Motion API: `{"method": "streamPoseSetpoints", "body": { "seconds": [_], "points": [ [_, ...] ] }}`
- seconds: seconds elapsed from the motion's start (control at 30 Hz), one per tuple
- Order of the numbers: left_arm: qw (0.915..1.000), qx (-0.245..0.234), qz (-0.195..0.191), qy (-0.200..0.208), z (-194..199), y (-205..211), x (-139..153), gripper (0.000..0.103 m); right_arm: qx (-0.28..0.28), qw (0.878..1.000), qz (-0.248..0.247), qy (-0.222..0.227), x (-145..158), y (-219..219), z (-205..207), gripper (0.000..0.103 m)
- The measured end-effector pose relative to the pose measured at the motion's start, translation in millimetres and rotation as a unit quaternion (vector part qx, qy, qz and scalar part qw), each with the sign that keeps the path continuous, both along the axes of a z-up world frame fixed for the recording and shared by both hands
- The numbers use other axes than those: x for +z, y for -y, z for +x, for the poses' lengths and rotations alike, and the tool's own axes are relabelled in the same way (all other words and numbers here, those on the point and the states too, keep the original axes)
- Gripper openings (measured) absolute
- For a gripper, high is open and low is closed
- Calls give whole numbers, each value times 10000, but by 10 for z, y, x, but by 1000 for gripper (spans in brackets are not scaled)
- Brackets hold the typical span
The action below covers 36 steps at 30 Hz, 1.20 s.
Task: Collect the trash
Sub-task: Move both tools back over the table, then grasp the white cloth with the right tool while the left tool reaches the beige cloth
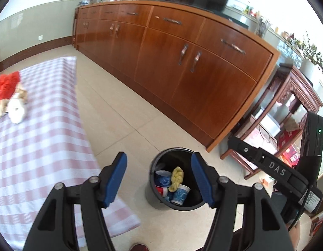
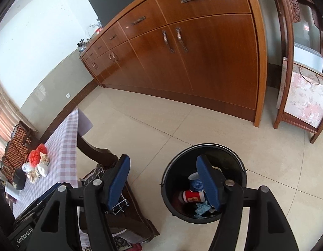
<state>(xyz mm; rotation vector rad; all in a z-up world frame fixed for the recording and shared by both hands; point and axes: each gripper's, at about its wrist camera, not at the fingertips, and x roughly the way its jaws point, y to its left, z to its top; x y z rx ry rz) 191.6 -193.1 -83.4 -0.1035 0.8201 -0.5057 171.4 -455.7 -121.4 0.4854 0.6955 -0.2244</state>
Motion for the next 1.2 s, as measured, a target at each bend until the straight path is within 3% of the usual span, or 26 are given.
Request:
{"method": "streamPoseSetpoints", "body": {
  "seconds": [0.3,0.67,0.93,1.2],
  "points": [
    [9946,990,77,299,2,-1008,187,65,1012,9942,-112,357,330,-906,311,70],
    [9777,2049,257,393,111,-1972,161,66,2066,9776,-103,399,333,-1991,740,70],
    [9696,2390,361,382,227,-2354,79,66,2626,9643,-176,297,235,-2672,1059,70],
    [9670,2489,401,357,326,-2568,17,66,2912,9562,-257,181,137,-3027,1295,70]
  ]
}}
